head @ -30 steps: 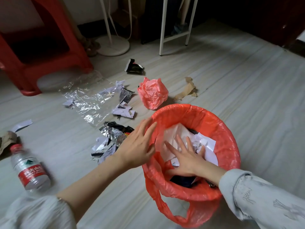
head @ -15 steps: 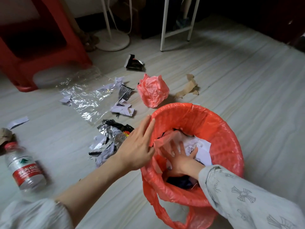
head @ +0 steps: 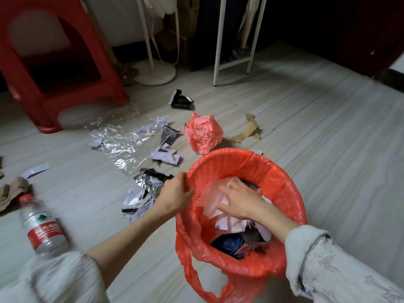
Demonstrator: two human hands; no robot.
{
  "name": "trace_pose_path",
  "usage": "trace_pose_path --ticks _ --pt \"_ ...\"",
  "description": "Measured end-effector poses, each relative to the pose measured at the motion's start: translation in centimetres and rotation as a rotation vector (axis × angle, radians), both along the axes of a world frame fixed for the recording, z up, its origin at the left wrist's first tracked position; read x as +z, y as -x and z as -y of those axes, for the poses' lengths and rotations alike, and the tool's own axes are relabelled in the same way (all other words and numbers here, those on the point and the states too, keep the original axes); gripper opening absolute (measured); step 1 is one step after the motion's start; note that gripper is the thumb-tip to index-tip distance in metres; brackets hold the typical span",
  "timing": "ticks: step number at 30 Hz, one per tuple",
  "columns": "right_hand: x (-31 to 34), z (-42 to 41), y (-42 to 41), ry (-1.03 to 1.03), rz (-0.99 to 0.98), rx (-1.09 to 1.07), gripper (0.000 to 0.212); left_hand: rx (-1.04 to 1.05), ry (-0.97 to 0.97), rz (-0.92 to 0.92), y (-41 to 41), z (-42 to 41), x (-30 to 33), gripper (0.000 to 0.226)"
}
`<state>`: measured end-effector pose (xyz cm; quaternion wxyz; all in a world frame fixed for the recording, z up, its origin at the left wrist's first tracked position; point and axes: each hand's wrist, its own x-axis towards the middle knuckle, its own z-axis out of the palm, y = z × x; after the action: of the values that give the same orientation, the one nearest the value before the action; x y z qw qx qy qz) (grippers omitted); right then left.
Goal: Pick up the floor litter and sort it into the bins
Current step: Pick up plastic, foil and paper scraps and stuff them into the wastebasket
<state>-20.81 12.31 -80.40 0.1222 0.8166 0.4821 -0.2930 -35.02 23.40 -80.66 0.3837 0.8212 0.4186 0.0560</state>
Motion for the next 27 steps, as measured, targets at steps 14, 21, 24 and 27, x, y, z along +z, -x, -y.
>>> trace_pose_path --ticks 14,21,24,27 --pt "9.2 -10.5 6.5 -0.438 0.089 0.234 0.045 0.571 0.240 0.384 8.0 -11.0 5.3 0.019" --pt "12.2 -20.9 14.7 -0.576 0.131 0.471 0.046 0.879 0.259 0.601 17.5 -17.5 6.5 0.028" --pt "12.3 -24.6 17.2 -0.600 0.146 0.569 0.049 1.036 0.241 0.644 20.6 -19.7 5.5 0.027" --pt "11.6 -27.7 19.6 -0.654 0.132 0.580 0.048 1.185 0.231 0.686 23.1 -22.2 3.6 0.025"
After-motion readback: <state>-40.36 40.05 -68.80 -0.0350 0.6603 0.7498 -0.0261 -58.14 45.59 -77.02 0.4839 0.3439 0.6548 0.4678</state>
